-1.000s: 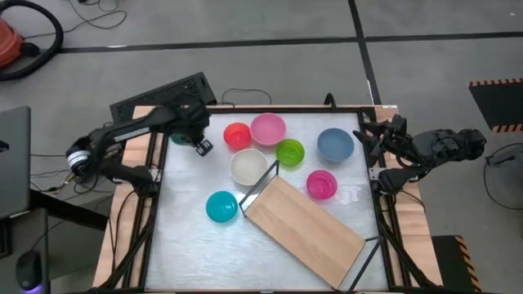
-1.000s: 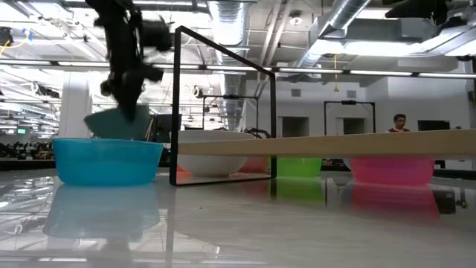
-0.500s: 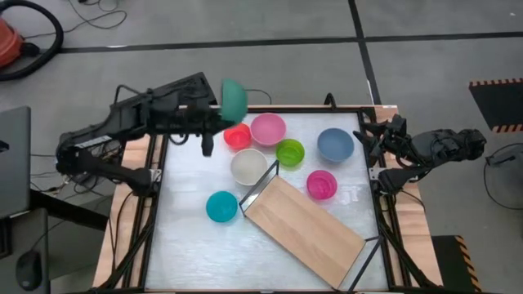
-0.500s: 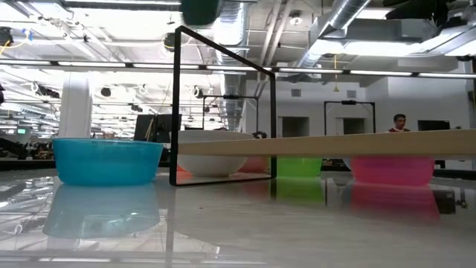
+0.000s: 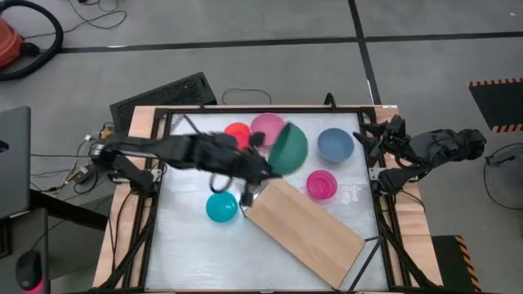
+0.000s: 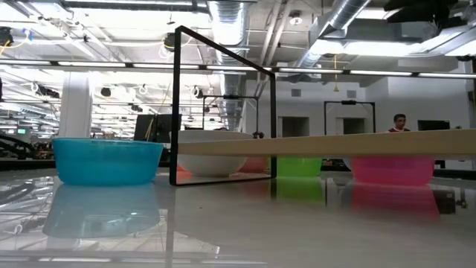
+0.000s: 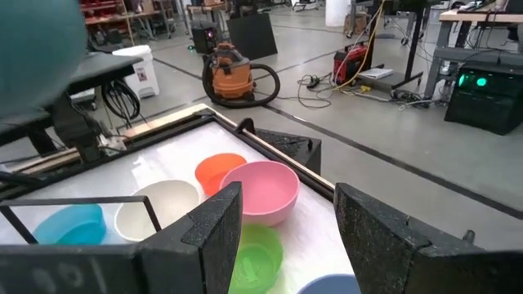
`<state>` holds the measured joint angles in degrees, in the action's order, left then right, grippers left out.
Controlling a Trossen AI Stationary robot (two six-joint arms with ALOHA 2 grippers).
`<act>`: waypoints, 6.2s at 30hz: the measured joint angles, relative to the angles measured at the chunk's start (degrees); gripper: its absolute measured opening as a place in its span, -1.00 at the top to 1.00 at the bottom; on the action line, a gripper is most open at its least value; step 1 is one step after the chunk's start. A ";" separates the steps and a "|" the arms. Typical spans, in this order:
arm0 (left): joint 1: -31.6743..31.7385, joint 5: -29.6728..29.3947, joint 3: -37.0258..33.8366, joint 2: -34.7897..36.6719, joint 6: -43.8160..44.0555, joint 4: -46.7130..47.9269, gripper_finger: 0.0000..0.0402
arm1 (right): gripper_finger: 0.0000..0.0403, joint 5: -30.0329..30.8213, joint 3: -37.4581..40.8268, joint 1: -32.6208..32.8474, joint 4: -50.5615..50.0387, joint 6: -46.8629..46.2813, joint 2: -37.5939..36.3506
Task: Place and stack bowls onto a shelf
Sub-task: Put the large green bowl on the shelf
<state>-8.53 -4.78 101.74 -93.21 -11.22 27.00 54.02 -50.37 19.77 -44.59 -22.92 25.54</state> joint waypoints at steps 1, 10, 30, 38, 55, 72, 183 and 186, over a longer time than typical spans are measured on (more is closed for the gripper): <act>-0.45 -0.04 1.31 -1.83 -0.17 1.53 1.00 | -0.10 -0.02 0.00 0.00 -0.32 -0.94 0.00; -2.75 -0.36 9.07 -16.80 -4.00 17.90 1.00 | -0.10 -0.04 0.00 0.00 -1.45 -4.27 0.00; -11.46 -7.61 9.54 -29.19 2.72 28.77 1.00 | -0.10 -0.11 0.02 -0.04 -12.08 -15.08 0.00; -11.35 -5.93 9.57 -29.83 0.57 29.75 1.00 | -0.10 -0.09 0.02 -0.04 -12.60 -14.71 0.00; -9.38 -3.91 9.57 -32.09 -5.75 33.07 1.00 | -0.10 -0.11 0.02 -0.04 -13.71 -14.62 0.00; -10.87 -4.95 13.28 -31.71 -13.00 36.28 0.79 | -0.10 -0.39 0.02 -0.04 -13.72 -14.62 -0.04; -10.96 11.69 29.76 -40.87 -5.20 26.04 1.00 | -0.10 -3.45 0.04 -0.02 -19.27 -14.64 -0.04; -10.94 10.38 29.76 -40.87 -7.43 23.12 1.00 | -0.10 -3.45 0.04 -0.02 -19.27 -14.64 -0.04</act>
<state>-19.47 5.59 131.50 -134.08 -18.66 50.12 50.57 -50.33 19.74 -63.86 -37.56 25.50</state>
